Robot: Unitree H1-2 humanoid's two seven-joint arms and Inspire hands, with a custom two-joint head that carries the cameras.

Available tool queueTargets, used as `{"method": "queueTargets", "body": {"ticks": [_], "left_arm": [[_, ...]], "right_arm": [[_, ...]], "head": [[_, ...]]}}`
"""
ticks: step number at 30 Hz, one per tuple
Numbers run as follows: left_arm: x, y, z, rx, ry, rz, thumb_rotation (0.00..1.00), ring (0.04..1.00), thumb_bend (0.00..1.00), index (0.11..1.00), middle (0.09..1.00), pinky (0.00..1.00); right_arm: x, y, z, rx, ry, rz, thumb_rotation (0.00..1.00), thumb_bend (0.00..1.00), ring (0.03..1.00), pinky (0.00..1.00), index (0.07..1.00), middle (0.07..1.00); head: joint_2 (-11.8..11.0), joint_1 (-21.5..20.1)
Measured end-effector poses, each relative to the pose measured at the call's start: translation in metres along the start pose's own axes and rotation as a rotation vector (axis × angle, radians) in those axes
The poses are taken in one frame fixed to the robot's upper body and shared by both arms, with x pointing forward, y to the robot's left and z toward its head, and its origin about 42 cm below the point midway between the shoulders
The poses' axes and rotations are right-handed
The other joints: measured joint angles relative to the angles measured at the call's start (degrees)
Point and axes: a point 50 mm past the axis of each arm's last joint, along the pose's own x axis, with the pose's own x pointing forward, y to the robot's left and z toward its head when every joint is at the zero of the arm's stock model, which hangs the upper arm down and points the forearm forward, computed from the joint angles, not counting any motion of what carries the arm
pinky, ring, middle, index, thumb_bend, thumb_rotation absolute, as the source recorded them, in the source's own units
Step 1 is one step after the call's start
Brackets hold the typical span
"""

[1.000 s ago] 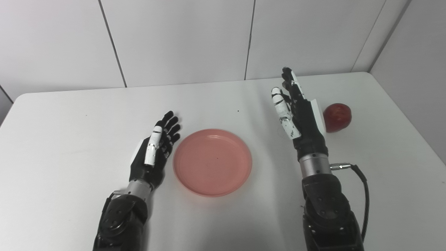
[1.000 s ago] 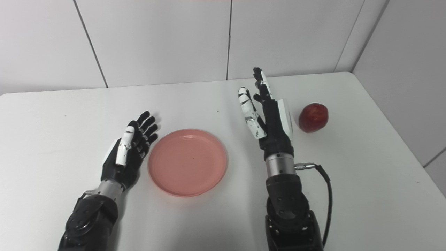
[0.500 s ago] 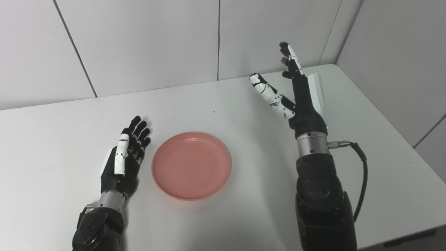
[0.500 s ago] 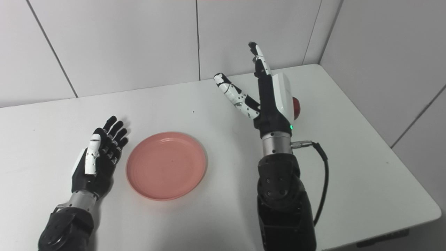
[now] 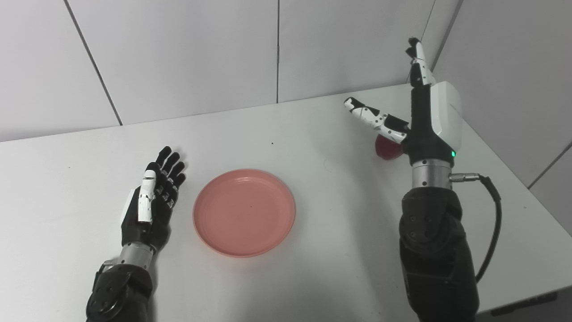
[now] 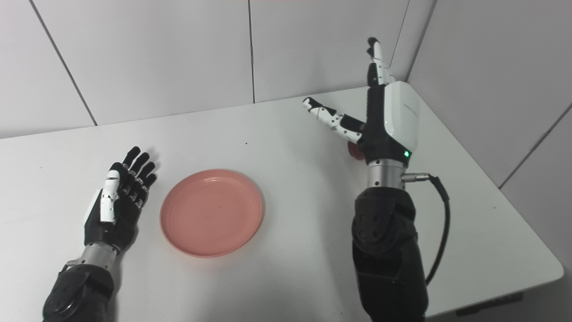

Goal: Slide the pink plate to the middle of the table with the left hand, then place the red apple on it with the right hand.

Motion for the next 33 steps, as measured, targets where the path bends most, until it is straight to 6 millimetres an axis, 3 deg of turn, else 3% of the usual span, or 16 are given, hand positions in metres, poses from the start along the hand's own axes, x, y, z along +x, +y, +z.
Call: {"method": "queueTargets", "body": {"ticks": [3, 14, 33], "left_arm": [[0.0, 0.0, 0.0, 0.0, 0.0, 0.001, 1.0, 0.956, 0.35, 0.935, 0.955, 0.97], [-0.001, -0.003, -0.001, -0.007, -0.003, 0.002, 1.0, 0.954, 0.35, 0.929, 0.952, 0.97], [-0.004, -0.003, 0.0, -0.004, -0.009, 0.008, 1.0, 0.956, 0.35, 0.932, 0.954, 0.97]], "right_arm": [[0.003, 0.002, -0.013, -0.046, 0.016, -0.01, 0.57, 1.0, 0.857, 0.76, 0.96, 0.909], [0.016, 0.015, -0.048, -0.197, 0.036, -0.015, 0.62, 1.0, 0.9, 0.8, 0.971, 0.937], [0.029, 0.041, -0.083, -0.215, 0.131, 0.114, 0.58, 1.0, 0.895, 0.79, 0.952, 0.929]], "head": [[-0.18, 0.0], [-0.09, 0.53], [1.05, 0.97]]}}
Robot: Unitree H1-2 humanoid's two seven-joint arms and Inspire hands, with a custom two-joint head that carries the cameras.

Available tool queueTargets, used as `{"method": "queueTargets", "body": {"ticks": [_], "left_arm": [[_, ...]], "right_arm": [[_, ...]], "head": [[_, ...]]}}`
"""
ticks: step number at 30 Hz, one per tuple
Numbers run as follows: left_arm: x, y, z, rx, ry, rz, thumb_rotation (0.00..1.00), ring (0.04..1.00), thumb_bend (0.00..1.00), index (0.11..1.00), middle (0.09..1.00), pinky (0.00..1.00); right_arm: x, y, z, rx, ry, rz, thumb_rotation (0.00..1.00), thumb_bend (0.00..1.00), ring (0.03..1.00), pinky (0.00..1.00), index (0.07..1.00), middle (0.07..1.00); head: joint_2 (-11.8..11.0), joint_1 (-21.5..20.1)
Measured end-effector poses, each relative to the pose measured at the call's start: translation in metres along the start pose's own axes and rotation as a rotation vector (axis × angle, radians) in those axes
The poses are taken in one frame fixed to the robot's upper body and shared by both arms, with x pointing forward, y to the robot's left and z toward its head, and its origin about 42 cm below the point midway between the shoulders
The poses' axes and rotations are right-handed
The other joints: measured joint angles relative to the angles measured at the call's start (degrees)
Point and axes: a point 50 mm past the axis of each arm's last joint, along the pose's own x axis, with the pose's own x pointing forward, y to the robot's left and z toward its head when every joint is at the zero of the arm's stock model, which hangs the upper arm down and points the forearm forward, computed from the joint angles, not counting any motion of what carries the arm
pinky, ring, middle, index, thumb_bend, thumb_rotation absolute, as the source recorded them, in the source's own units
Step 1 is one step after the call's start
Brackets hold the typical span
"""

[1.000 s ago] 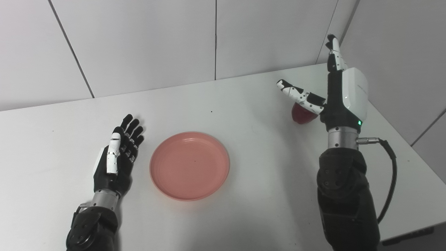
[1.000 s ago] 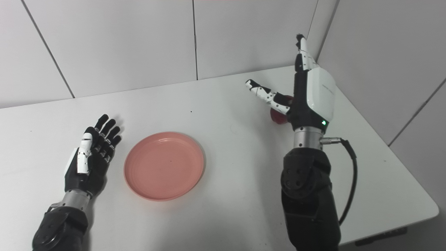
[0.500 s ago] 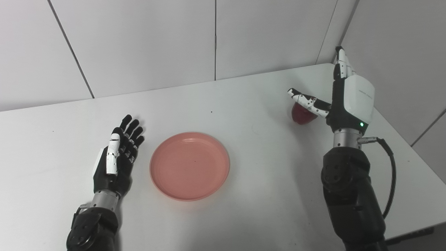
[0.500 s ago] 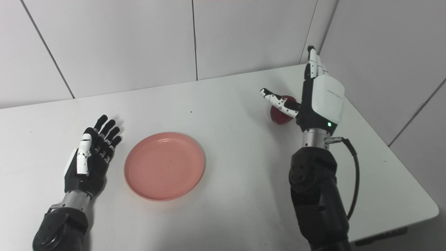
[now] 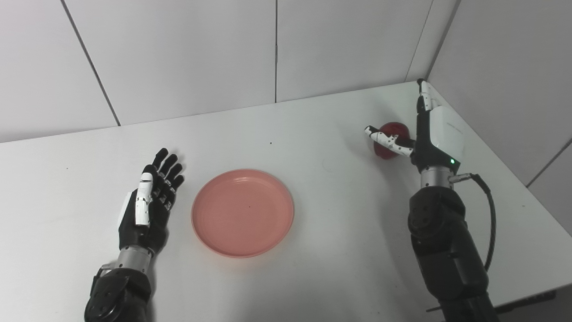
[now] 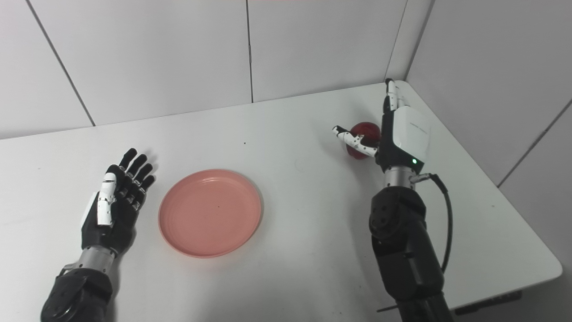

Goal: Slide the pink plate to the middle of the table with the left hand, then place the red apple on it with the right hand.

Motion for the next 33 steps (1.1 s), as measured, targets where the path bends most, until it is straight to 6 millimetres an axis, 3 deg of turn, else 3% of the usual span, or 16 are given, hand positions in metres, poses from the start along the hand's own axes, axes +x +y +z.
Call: {"method": "queueTargets", "body": {"ticks": [33], "left_arm": [[-0.002, 0.001, 0.0, 0.002, -0.001, 0.005, 1.0, 0.962, 0.35, 0.939, 0.96, 0.98]], "right_arm": [[0.019, 0.025, -0.021, 0.041, 0.113, 0.132, 0.53, 1.0, 0.896, 0.77, 0.952, 0.925]], "head": [[0.53, 0.88]]}}
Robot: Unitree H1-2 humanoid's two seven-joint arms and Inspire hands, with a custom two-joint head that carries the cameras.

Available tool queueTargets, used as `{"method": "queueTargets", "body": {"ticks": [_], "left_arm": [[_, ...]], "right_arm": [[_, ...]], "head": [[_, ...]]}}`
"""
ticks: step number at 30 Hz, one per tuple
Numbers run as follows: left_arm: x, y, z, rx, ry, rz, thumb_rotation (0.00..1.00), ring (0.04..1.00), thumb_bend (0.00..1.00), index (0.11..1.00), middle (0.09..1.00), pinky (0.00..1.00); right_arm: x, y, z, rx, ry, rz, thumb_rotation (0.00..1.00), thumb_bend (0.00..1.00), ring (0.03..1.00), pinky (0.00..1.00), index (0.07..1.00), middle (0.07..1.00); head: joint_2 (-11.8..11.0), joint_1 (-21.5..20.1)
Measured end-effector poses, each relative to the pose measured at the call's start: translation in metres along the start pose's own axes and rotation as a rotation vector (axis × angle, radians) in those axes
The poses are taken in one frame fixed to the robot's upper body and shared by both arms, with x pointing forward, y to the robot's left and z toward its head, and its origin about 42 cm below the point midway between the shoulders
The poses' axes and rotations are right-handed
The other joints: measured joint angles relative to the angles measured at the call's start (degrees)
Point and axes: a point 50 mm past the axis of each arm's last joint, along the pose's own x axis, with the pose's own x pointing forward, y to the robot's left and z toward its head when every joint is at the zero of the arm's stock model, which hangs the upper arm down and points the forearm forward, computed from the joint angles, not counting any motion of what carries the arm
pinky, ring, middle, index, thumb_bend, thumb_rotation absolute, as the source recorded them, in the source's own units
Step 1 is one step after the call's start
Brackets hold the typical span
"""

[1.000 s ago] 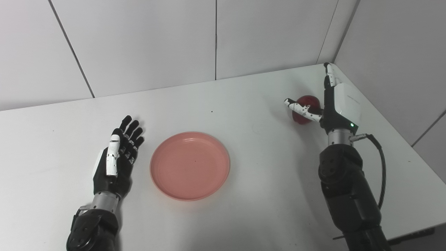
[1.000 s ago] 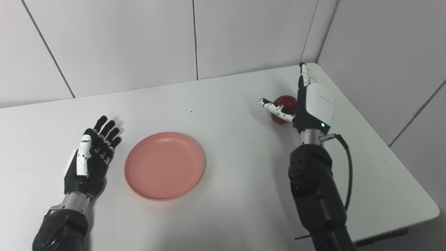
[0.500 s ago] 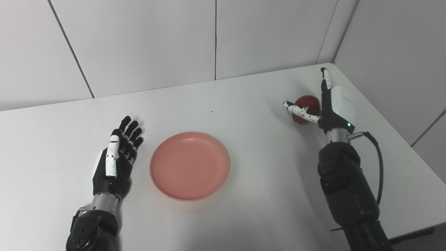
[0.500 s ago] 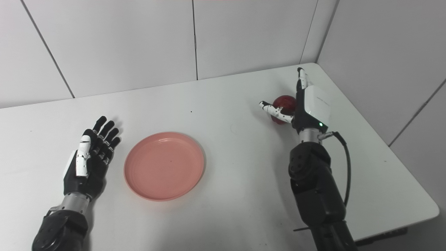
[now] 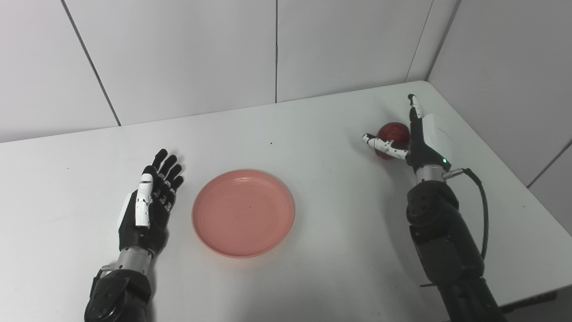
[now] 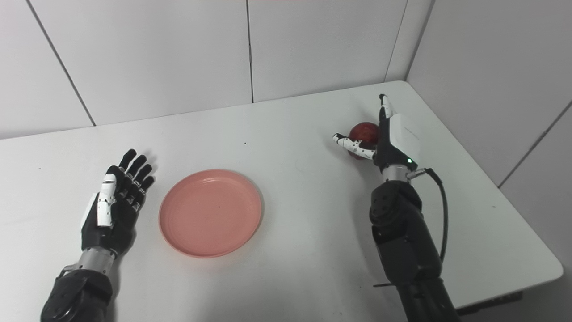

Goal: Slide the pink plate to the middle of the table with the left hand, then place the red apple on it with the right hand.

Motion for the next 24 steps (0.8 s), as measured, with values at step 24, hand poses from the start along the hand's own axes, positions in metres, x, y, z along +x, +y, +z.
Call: {"method": "queueTargets", "body": {"ticks": [24], "left_arm": [[-0.0013, 0.0018, 0.0009, 0.001, 0.001, 0.001, 1.0, 0.955, 0.35, 0.931, 0.953, 0.97]], "right_arm": [[0.0105, 0.0042, -0.0047, 0.052, 0.032, 0.004, 0.36, 1.0, 0.797, 0.7, 0.863, 0.844]], "head": [[0.44, 0.35]]}}
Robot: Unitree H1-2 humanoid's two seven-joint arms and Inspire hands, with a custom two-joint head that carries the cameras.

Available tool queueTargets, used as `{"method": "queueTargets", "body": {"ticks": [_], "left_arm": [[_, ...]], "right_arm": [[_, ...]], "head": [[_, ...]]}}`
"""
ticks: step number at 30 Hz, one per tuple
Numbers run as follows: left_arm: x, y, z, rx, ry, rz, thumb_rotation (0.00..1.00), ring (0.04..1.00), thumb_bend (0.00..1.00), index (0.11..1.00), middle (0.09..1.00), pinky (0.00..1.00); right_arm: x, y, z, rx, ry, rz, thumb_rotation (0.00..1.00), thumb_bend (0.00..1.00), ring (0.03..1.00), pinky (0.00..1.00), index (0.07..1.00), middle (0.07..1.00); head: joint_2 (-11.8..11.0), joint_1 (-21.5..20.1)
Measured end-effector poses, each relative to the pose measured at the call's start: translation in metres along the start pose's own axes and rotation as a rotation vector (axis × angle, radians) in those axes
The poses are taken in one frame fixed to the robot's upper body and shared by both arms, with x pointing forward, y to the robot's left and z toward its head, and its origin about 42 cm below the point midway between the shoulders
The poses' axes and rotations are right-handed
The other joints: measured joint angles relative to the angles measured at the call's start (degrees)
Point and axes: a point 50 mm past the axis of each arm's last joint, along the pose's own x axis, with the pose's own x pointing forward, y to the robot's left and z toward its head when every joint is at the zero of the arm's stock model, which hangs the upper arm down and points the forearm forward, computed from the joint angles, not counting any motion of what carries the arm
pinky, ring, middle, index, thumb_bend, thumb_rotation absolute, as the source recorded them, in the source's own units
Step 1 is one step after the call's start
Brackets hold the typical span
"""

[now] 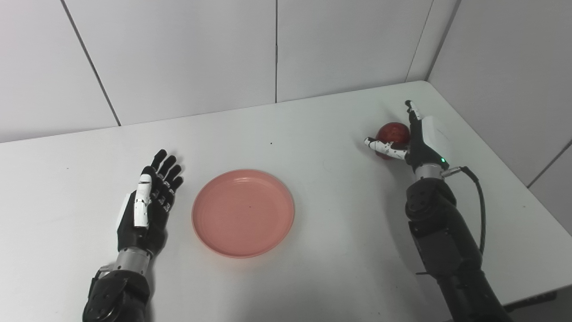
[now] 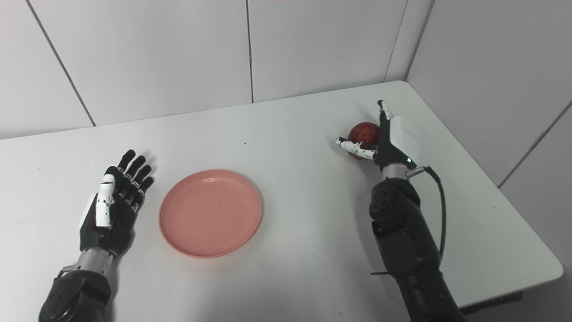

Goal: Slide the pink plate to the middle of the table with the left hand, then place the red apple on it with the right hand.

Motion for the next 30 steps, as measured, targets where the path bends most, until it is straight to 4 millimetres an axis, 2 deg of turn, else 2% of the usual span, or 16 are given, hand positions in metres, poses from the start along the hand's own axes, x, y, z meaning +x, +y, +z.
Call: {"method": "queueTargets", "body": {"ticks": [2, 4, 6, 8, 10, 14, 15, 16, 17, 18, 22, 30], "left_arm": [[-0.0001, 0.0, 0.0, 0.0, 0.0, 0.0, 1.0, 0.958, 0.35, 0.933, 0.955, 0.97], [-0.0001, 0.0, 0.0, 0.0, 0.0, 0.0, 1.0, 0.96, 0.35, 0.935, 0.957, 0.97], [-0.0001, 0.0, 0.0, 0.001, 0.0, 0.0, 1.0, 0.96, 0.35, 0.935, 0.957, 0.97], [-0.0003, 0.0, 0.0001, 0.001, 0.001, 0.0, 1.0, 0.96, 0.35, 0.934, 0.957, 0.97], [-0.0004, 0.0, 0.0002, 0.0, 0.001, 0.0, 1.0, 0.959, 0.35, 0.934, 0.956, 0.97], [-0.0006, 0.0, 0.0004, 0.0, 0.002, 0.0, 1.0, 0.954, 0.35, 0.928, 0.951, 0.96], [-0.0006, 0.0, 0.0004, 0.0, 0.002, 0.0, 1.0, 0.957, 0.35, 0.931, 0.954, 0.97], [-0.0006, 0.0, 0.0004, 0.0, 0.003, 0.0, 1.0, 0.959, 0.35, 0.932, 0.955, 0.97], [-0.0006, 0.0, 0.0004, 0.0, 0.003, 0.0, 1.0, 0.958, 0.34, 0.932, 0.955, 0.97], [-0.0007, 0.0, 0.0004, 0.0, 0.003, 0.001, 1.0, 0.956, 0.34, 0.931, 0.954, 0.97], [-0.0008, 0.0, 0.0004, 0.0, 0.002, 0.0, 1.0, 0.955, 0.34, 0.931, 0.953, 0.96], [-0.0008, 0.0003, 0.0004, -0.001, 0.002, 0.001, 1.0, 0.956, 0.35, 0.932, 0.954, 0.97]], "right_arm": [[0.0, -0.0007, 0.0004, 0.012, -0.005, -0.016, 0.34, 1.0, 0.722, 0.61, 0.839, 0.784], [0.0001, -0.0009, 0.0008, 0.019, -0.007, -0.021, 0.33, 1.0, 0.613, 0.49, 0.816, 0.687], [0.0002, -0.0003, 0.0009, 0.033, -0.007, -0.015, 0.31, 1.0, 0.611, 0.49, 0.801, 0.679], [0.0001, 0.0002, 0.0016, 0.047, -0.019, -0.012, 0.26, 0.99, 0.649, 0.55, 0.757, 0.693], [0.0002, 0.0004, 0.0024, 0.06, -0.033, -0.015, 0.19, 0.94, 0.599, 0.53, 0.661, 0.644], [0.0014, 0.0022, 0.0013, 0.073, -0.027, -0.004, 0.13, 0.89, 0.537, 0.48, 0.595, 0.582], [0.0019, 0.0025, 0.001, 0.071, -0.027, -0.004, 0.13, 0.71, 0.519, 0.46, 0.542, 0.562], [0.0026, 0.0033, 0.0006, 0.066, -0.027, -0.001, 0.14, 0.6, 0.507, 0.45, 0.51, 0.549], [0.0034, 0.0042, -0.0001, 0.063, -0.025, 0.001, 0.13, 0.55, 0.493, 0.44, 0.496, 0.539], [0.004, 0.0046, -0.0002, 0.06, -0.026, -0.001, 0.07, 0.54, 0.475, 0.42, 0.489, 0.513], [0.0045, 0.006, 0.0012, 0.057, -0.03, -0.005, 0.01, 0.53, 0.456, 0.39, 0.489, 0.486], [0.0045, 0.007, 0.0021, 0.053, -0.033, -0.008, 0.0, 0.53, 0.44, 0.38, 0.49, 0.478]], "head": [[0.09, 0.0], [0.09, 0.0], [0.09, 0.0], [0.09, 0.09], [0.18, 0.0], [0.18, 0.0], [0.18, 0.0], [0.18, 0.0], [0.26, 0.09], [0.26, 0.09], [0.18, 0.09], [0.18, 0.09]]}}
